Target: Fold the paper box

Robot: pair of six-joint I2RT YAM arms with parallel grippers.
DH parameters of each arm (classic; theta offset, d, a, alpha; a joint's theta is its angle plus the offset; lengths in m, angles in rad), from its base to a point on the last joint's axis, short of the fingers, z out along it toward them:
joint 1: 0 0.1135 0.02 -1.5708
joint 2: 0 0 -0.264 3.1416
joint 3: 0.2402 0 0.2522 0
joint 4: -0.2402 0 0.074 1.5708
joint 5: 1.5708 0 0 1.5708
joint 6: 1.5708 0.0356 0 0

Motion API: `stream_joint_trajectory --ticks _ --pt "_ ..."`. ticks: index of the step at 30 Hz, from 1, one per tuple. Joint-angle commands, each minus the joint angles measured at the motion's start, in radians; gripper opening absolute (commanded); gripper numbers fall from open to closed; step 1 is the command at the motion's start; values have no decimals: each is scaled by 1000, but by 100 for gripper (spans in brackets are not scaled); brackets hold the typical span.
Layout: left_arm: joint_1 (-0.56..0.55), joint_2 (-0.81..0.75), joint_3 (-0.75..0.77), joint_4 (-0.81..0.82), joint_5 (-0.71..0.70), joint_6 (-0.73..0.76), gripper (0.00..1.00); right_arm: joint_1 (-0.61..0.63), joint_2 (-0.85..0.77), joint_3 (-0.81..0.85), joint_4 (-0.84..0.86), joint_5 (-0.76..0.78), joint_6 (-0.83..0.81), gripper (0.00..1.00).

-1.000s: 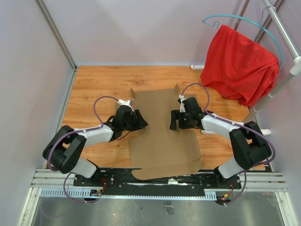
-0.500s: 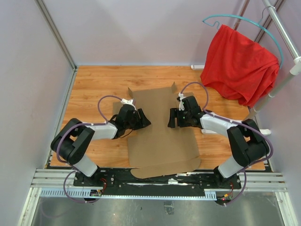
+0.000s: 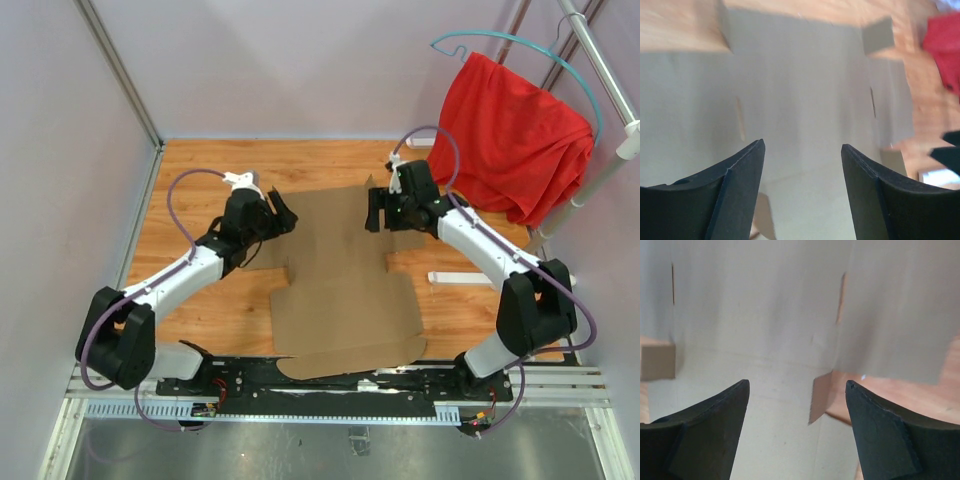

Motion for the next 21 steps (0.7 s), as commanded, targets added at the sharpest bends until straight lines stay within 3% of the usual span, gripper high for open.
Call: stream_joint_trajectory --ticks 1,13,21 --pt "119 41 81 -51 -14 75 68 -89 75 166 -123 42 -71 79" --pt "175 424 413 -115 -52 147 65 -154 510 593 -148 24 -185 75" --pt "211 581 582 -166 -87 175 62 -155 685 805 -132 -10 -198 74"
